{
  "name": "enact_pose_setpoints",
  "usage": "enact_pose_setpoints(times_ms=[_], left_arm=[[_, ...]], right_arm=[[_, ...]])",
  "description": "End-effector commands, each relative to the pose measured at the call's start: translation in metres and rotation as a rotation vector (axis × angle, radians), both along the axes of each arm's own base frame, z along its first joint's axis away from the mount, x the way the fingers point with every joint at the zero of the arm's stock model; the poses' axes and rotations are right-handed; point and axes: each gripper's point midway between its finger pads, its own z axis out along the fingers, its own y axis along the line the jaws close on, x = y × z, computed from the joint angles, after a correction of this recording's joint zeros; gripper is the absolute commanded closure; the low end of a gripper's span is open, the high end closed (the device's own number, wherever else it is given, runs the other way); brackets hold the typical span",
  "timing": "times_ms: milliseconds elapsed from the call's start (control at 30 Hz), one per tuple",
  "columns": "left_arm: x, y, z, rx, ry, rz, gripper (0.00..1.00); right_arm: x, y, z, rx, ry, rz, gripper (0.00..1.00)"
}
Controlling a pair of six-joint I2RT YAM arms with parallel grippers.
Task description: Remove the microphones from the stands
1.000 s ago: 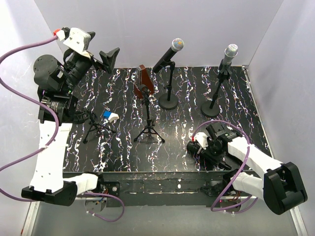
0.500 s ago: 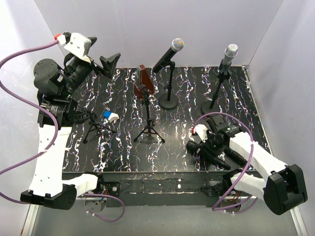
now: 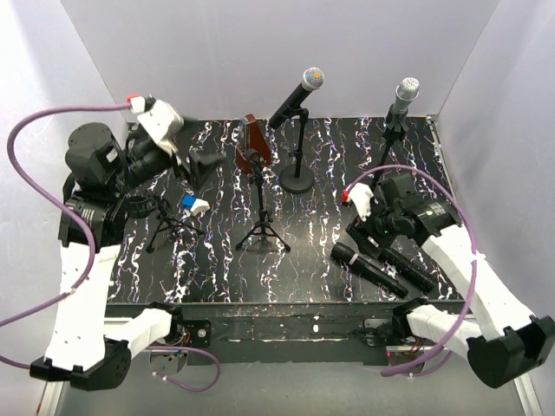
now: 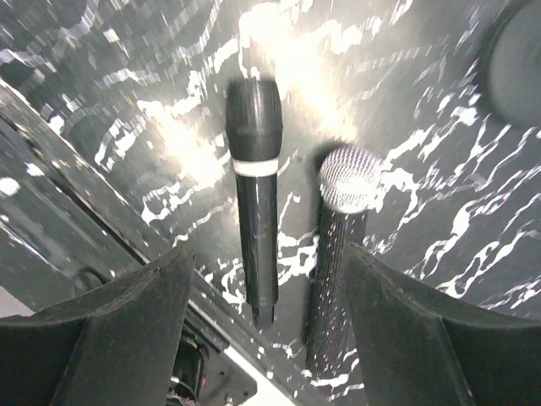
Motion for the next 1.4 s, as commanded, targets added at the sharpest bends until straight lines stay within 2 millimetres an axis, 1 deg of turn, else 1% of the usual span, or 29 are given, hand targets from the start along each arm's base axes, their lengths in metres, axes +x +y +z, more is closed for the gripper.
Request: enact_pose_setpoints(times_ms=[0, 33, 100, 133, 200, 300, 367, 433, 533, 633, 700, 767, 867, 900, 967, 1100, 1133, 1167, 1200, 1233, 1267, 1300, 1367], left_arm=[[-0.066, -0.022, -0.045, 0.061, 0.136, -0.254, 0.02], [-0.065, -0.023, -0.052, 0.066, 0.151, -0.268, 0.02], [-0.063, -0.028, -0.064, 0.101, 0.16, -0.318, 0.02], [-0.061, -0.031, -0.067, 0.111, 0.164, -0.342, 0.02], [-0.054, -0.037, -0.073, 0.109, 0.2, -0.37, 0.02], [-0.034, -0.045, -0.089, 0.101, 0.285, -0.383, 0.02], [-0.02, -0.053, -0.094, 0.067, 0.342, -0.376, 0.05], [-0.008, -0.058, -0.095, 0.017, 0.395, -0.362, 0.08], [0.008, -0.063, -0.096, -0.05, 0.474, -0.324, 0.11], [0.016, -0.069, -0.101, -0.086, 0.555, -0.333, 0.16], [0.024, -0.071, -0.102, -0.094, 0.604, -0.323, 0.25], [0.024, -0.072, -0.106, -0.084, 0.64, -0.334, 0.28], [0.027, -0.074, -0.108, -0.072, 0.642, -0.355, 0.31], [0.031, -0.075, -0.11, -0.054, 0.62, -0.364, 0.34], [0.037, -0.077, -0.113, -0.057, 0.642, -0.374, 0.43], [0.035, -0.081, -0.119, -0.062, 0.71, -0.394, 0.62], [0.035, -0.081, -0.121, -0.061, 0.723, -0.392, 0.65], [0.034, -0.082, -0.123, -0.061, 0.735, -0.391, 0.69], [0.033, -0.082, -0.124, -0.06, 0.742, -0.386, 0.74], [0.033, -0.082, -0.124, -0.058, 0.743, -0.382, 0.83], [0.034, -0.082, -0.126, -0.056, 0.75, -0.374, 0.96], [0.036, -0.081, -0.126, -0.053, 0.746, -0.359, 1.0], [0.035, -0.081, -0.127, -0.065, 0.771, -0.342, 1.0]], right_arm=[[0.015, 0.038, 0.072, 0.243, -0.164, 0.059, 0.22], [0.015, 0.049, 0.081, 0.3, -0.158, 0.08, 0.22], [0.019, 0.066, 0.092, 0.371, -0.133, 0.105, 0.23], [0.02, 0.076, 0.098, 0.418, -0.11, 0.128, 0.24], [0.03, 0.091, 0.105, 0.475, -0.084, 0.128, 0.25], [0.047, 0.11, 0.11, 0.537, -0.061, 0.125, 0.25], [0.057, 0.12, 0.111, 0.571, -0.05, 0.122, 0.25], [0.067, 0.128, 0.11, 0.595, -0.043, 0.117, 0.26], [0.083, 0.137, 0.109, 0.614, -0.092, 0.125, 0.28], [0.098, 0.141, 0.109, 0.617, -0.177, 0.113, 0.29], [0.1, 0.145, 0.103, 0.625, -0.171, 0.111, 0.29], [0.1, 0.152, 0.096, 0.647, -0.142, 0.113, 0.3], [0.094, 0.168, 0.082, 0.671, -0.079, 0.15, 0.31], [0.092, 0.173, 0.079, 0.675, -0.064, 0.165, 0.31], [0.089, 0.184, 0.075, 0.691, -0.029, 0.186, 0.31], [0.081, 0.207, 0.072, 0.767, 0.094, 0.254, 0.3], [0.081, 0.212, 0.07, 0.777, 0.112, 0.254, 0.27], [0.084, 0.217, 0.066, 0.782, 0.136, 0.236, 0.18], [0.087, 0.223, 0.062, 0.791, 0.165, 0.225, 0.17], [0.087, 0.228, 0.062, 0.804, 0.185, 0.227, 0.16], [0.091, 0.233, 0.059, 0.813, 0.214, 0.205, 0.15], [0.094, 0.239, 0.058, 0.824, 0.234, 0.182, 0.15], [0.101, 0.248, 0.057, 0.849, 0.268, 0.137, 0.15]])
